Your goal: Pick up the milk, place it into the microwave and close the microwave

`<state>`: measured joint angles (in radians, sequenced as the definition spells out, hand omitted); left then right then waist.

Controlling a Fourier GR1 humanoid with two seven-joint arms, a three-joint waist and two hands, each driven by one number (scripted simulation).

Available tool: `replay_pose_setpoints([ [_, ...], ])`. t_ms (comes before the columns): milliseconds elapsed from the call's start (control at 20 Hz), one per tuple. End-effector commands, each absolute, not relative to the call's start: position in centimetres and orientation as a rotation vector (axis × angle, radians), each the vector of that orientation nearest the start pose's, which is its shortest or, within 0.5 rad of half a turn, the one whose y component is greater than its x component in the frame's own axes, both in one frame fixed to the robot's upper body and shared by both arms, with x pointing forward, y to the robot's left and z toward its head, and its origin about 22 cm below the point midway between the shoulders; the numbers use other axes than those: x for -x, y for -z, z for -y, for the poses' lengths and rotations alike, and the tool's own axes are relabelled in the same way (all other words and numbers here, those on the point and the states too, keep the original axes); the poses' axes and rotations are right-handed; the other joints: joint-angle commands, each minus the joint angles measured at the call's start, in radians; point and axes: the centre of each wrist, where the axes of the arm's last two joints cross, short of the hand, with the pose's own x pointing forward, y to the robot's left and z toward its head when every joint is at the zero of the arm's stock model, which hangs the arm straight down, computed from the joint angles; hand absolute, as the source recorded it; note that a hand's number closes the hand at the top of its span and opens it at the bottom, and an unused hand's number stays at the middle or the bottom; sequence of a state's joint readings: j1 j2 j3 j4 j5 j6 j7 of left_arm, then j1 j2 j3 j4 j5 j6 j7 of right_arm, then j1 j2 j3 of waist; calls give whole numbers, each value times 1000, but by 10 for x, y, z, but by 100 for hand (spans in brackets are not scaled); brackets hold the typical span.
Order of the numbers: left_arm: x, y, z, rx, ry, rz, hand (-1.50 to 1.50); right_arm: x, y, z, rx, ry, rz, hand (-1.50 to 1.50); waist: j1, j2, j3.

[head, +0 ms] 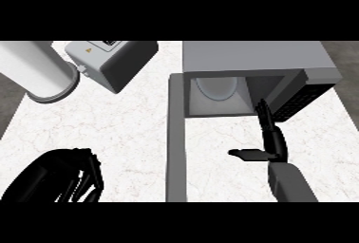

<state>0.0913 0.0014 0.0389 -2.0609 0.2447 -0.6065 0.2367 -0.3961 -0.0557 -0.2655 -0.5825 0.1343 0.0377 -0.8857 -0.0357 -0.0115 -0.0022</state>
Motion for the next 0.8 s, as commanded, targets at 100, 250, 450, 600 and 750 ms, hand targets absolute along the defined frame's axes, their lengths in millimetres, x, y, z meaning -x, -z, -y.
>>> replay_pose_setpoints([
  [100,-236,-98,-205,505,564,1757,150,-238,121,288,72,-61,1839,-150,-9,3,0],
  [250,-236,-91,-174,515,657,1764,150,-215,116,287,69,-66,1822,-150,-10,2,-1],
  [450,-254,-59,-143,510,755,1652,150,-193,95,314,82,-82,1848,-150,-9,8,0],
  [600,-258,-37,-119,481,817,1635,150,-165,86,319,88,-104,1888,-150,-10,9,0],
  [750,-257,-1,-104,467,811,1622,150,-151,71,328,84,-168,1905,-150,-8,11,0],
])
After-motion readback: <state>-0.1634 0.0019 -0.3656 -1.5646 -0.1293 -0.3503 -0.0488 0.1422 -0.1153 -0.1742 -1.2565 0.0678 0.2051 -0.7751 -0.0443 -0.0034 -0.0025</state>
